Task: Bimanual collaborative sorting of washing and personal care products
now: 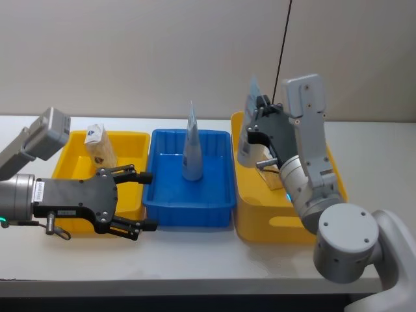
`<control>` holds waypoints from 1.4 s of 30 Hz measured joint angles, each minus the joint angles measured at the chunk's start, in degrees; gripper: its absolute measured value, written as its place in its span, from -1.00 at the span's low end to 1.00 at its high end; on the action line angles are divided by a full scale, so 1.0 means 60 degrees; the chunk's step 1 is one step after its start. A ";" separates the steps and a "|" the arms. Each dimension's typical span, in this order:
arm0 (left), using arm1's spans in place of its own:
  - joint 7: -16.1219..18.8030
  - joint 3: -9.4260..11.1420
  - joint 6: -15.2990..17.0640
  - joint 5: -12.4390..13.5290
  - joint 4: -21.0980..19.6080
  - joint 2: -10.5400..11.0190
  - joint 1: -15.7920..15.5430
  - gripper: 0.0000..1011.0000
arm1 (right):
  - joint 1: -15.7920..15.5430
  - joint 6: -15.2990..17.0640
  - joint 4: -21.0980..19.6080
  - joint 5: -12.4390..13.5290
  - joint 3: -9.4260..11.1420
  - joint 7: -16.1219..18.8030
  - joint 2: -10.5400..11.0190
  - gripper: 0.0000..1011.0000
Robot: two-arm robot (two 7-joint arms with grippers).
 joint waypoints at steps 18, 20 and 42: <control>0.0000 0.0000 0.0000 0.0000 0.0000 0.0000 -0.0001 0.98 | 0.0082 -0.0128 0.0749 -0.0129 0.0571 -0.0185 0.0082 -1.00; 0.0000 0.0000 0.0000 0.0000 0.0000 0.0000 0.0000 0.98 | 0.0088 -0.0159 0.0835 -0.0149 0.0627 -0.0206 0.0084 -0.96; 0.0000 0.0000 0.0000 0.0000 0.0000 0.0000 -0.0001 0.98 | -0.0025 -0.0335 0.0850 -0.0212 0.0959 -0.0225 -0.0042 0.31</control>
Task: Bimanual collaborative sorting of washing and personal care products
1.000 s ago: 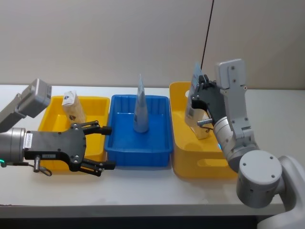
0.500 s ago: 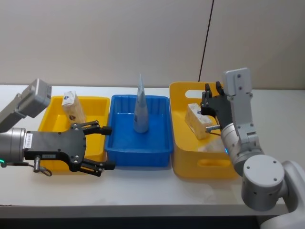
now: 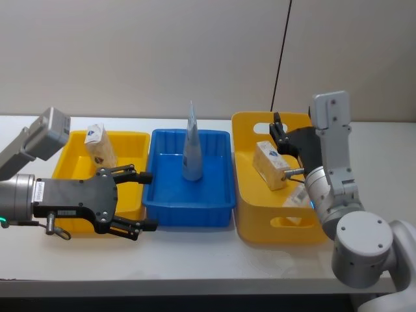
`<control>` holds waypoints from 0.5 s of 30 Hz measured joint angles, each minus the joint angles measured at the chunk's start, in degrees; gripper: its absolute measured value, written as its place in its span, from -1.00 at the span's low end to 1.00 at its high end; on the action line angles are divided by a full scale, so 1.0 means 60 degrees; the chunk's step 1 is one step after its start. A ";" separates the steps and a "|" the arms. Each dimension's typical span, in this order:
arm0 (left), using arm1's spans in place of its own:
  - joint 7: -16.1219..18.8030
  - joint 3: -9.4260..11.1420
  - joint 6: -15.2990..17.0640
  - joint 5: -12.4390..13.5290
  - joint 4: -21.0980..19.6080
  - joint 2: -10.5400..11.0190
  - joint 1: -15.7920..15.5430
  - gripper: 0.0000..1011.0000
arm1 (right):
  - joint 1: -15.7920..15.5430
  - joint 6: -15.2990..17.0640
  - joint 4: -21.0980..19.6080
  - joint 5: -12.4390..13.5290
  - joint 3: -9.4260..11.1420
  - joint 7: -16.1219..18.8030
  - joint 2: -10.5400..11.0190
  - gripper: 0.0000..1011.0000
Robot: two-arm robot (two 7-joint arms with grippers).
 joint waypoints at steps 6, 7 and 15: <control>0.0000 0.0000 0.0000 0.0000 0.0000 0.0000 0.0000 0.98 | -0.0137 0.0052 -0.0370 0.0114 0.0014 0.0205 -0.0058 0.74; 0.0000 0.0000 0.0000 0.0000 0.0000 0.0000 0.0000 0.98 | -0.0156 0.0068 -0.0405 0.0132 0.0013 0.0238 -0.0062 0.76; 0.0000 0.0000 0.0000 0.0000 0.0000 0.0000 0.0000 0.98 | -0.0449 0.0403 -0.0977 0.0301 -0.0049 0.0719 -0.0028 0.98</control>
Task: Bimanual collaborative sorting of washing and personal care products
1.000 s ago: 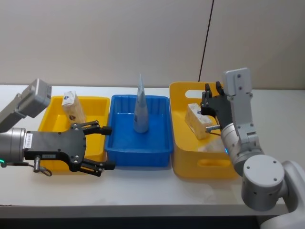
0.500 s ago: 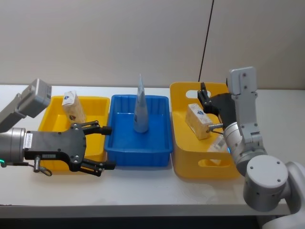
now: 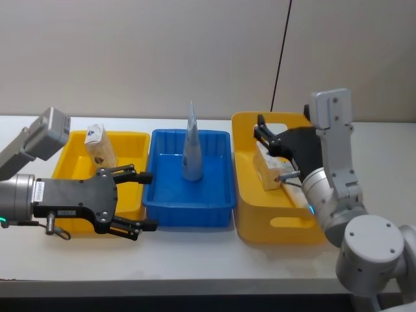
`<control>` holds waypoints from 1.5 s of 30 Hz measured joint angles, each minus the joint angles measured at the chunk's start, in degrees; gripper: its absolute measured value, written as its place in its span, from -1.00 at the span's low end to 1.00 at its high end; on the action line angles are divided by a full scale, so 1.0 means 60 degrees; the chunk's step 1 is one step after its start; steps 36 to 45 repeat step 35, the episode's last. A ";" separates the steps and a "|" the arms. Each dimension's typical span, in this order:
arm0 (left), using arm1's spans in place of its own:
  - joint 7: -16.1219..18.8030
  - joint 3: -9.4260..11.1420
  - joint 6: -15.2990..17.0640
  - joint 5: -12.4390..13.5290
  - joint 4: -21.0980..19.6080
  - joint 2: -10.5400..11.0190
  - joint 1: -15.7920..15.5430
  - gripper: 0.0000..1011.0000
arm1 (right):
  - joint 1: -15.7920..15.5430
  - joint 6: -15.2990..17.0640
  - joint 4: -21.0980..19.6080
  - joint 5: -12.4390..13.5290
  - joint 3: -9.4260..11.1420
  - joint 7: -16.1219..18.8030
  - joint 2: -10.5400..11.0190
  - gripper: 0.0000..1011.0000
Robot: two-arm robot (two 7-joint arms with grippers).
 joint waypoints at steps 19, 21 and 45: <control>0.0000 0.0000 0.0000 0.0000 0.0000 0.0000 0.0000 0.98 | -0.0764 0.0770 -0.0799 -0.0119 -0.0111 0.0462 0.0159 0.98; 0.0000 0.0000 0.0000 0.0000 0.0000 0.0000 0.0000 0.98 | -0.0796 0.0799 -0.0824 -0.0136 -0.0108 0.0466 0.0160 0.98; 0.0000 0.0000 0.0000 0.0000 0.0000 0.0000 0.0000 0.98 | -0.0955 0.0939 -0.0964 -0.0218 -0.0091 0.0493 0.0167 0.98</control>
